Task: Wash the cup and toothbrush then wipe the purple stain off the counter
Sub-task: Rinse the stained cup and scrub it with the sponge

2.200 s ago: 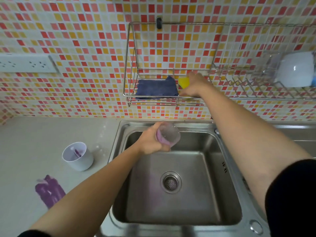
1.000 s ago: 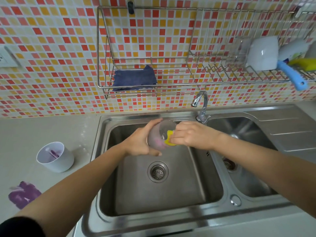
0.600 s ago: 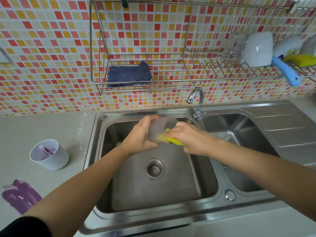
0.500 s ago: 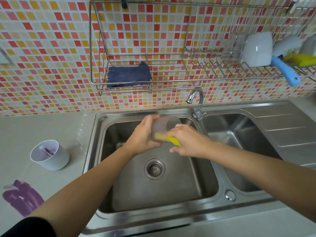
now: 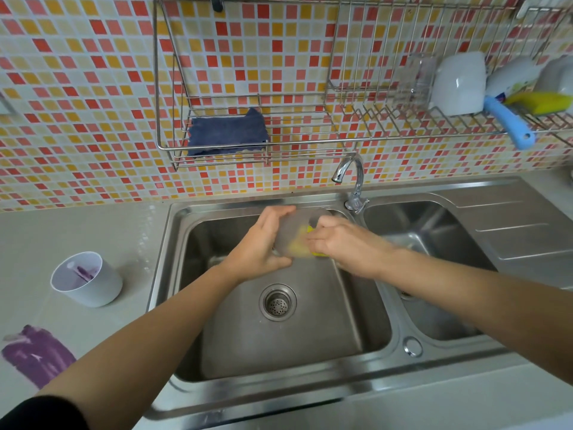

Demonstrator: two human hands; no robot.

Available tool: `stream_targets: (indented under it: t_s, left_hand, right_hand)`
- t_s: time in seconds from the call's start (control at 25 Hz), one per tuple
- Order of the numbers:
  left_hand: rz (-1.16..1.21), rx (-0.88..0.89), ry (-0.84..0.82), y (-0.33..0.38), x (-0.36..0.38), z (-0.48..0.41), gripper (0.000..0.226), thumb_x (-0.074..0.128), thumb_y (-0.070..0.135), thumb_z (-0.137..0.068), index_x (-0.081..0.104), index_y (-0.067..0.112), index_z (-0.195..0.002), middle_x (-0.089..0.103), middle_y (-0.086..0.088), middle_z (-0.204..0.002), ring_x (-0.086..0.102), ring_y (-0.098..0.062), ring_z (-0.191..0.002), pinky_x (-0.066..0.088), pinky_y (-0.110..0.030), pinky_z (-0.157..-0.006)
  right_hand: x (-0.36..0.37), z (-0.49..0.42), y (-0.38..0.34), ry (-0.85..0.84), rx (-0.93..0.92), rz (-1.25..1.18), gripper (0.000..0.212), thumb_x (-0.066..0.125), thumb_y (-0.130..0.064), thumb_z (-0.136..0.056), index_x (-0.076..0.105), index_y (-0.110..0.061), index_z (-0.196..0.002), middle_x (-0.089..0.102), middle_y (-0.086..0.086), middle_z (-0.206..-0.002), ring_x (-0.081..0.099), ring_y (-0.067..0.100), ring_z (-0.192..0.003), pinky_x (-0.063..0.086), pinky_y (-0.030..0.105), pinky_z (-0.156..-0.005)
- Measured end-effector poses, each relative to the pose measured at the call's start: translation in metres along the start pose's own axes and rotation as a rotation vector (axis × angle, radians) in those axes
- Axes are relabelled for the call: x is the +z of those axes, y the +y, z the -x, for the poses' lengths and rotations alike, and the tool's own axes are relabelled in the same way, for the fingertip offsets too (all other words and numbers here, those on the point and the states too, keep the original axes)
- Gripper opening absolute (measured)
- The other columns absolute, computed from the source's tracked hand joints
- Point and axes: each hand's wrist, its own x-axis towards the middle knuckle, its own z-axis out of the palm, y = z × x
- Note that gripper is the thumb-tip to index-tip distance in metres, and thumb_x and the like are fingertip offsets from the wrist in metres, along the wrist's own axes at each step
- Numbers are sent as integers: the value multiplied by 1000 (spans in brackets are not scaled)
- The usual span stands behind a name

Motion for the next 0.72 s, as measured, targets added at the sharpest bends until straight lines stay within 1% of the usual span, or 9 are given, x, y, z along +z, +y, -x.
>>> stream_targets:
  t_s: [0.08, 0.12, 0.2, 0.32, 0.44, 0.52, 0.6, 0.68, 0.72]
  left_hand:
    - [8, -12, 43, -6, 3, 4, 85, 79, 5, -65, 34, 1, -136, 41, -10, -131, 40, -11, -119, 22, 5, -95]
    - [20, -35, 69, -8, 3, 4, 85, 80, 5, -64, 33, 0, -136, 41, -10, -131, 40, -12, -119, 22, 4, -95]
    - [32, -64, 102, -9, 6, 4, 86, 80, 6, -65, 33, 1, -136, 41, -11, -131, 41, -12, -118, 26, -1, -94]
    - [18, -10, 114, -1, 15, -1, 84, 80, 5, -64, 33, -1, -134, 41, -12, -128, 39, -8, -116, 32, -4, -96]
    - [113, -15, -19, 2, 5, -3, 89, 79, 8, -68, 27, 13, -139, 36, -6, -134, 45, -9, -117, 48, -21, -95]
    - [160, -25, -142, 1, -2, -4, 101, 82, 12, -67, 18, 25, -144, 32, 2, -143, 42, -8, -126, 44, -20, -101]
    - [113, -16, -135, 3, -1, -6, 102, 82, 15, -64, 21, 22, -145, 37, 3, -142, 39, -5, -127, 36, -20, -107]
    - [73, -14, -61, 8, 5, -5, 92, 82, 13, -64, 30, 14, -140, 43, 2, -134, 43, -7, -120, 39, -23, -102]
    - [63, -17, -28, 7, 8, -4, 89, 81, 12, -64, 31, 11, -138, 43, 2, -131, 43, -7, -118, 39, -19, -98]
  right_hand:
    - [-1, 3, -8, -108, 238, -323, 30, 63, 6, -68, 68, -10, -92, 69, 4, -87, 50, 22, -80, 47, 36, -73]
    - [-1, 5, -8, -103, 283, -356, 34, 67, 2, -69, 68, -13, -99, 70, 3, -90, 50, 21, -82, 46, 34, -76]
    - [-2, 4, -6, -77, 223, -261, 41, 72, -3, -68, 67, -16, -106, 70, 0, -92, 51, 19, -82, 44, 29, -76]
    - [-2, 0, -4, -75, 102, -56, 23, 77, -3, -65, 65, -11, -83, 68, 3, -73, 53, 23, -70, 50, 31, -63]
    - [-1, 6, 0, -91, 24, 239, 23, 74, -2, -62, 67, -18, -77, 65, -5, -68, 51, 18, -70, 46, 28, -62]
    - [-2, 11, 4, -19, -113, 393, 15, 74, -12, -65, 66, -23, -70, 63, -10, -64, 50, 15, -72, 39, 26, -65]
    - [-3, 10, 3, -12, -172, 499, 11, 69, -15, -71, 65, -25, -68, 63, -10, -65, 51, 13, -75, 32, 25, -67]
    - [-1, 8, -2, -3, -122, 462, 13, 69, -12, -70, 66, -24, -74, 65, -11, -70, 52, 12, -73, 35, 25, -66]
    - [-1, 9, -6, 1, -63, 321, 20, 70, -8, -67, 67, -23, -80, 66, -10, -74, 51, 13, -72, 39, 26, -65]
